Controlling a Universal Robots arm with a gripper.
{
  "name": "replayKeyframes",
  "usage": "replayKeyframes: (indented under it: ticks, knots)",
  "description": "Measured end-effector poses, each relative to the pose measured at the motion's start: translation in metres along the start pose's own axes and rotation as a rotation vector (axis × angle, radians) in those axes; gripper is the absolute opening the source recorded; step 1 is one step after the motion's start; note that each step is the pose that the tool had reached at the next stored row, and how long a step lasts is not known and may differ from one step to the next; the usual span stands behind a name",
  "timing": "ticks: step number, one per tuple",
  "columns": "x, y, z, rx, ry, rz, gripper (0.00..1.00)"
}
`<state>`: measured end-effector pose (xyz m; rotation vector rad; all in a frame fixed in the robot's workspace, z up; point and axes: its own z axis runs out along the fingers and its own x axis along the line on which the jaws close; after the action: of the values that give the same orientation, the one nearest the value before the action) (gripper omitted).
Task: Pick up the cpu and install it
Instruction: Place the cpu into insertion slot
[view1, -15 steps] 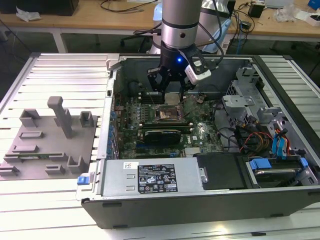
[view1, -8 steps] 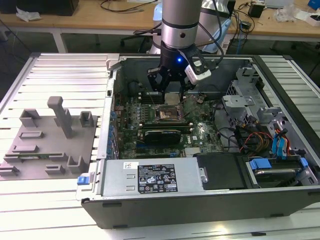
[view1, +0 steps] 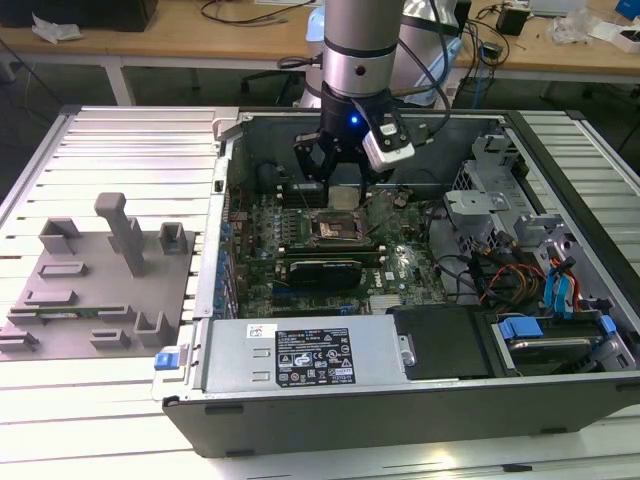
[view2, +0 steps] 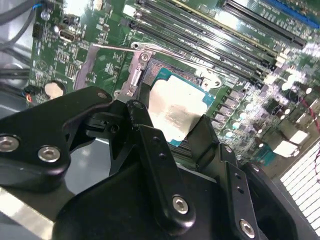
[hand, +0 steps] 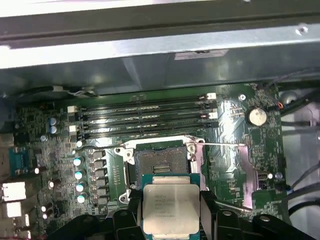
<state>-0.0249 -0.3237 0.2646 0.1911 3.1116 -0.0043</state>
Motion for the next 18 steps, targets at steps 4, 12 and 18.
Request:
replayKeyframes:
  ticks: [4,12,18]
  knots:
    - [0.0000,0.0000,0.0000,0.0019,0.0001,0.079,0.55]
    - [0.0000,0.0000,0.0001,0.0073,0.0004,0.299,0.55]
    - [0.0000,0.0000,0.0002,0.0112,0.0006,0.465,0.55]
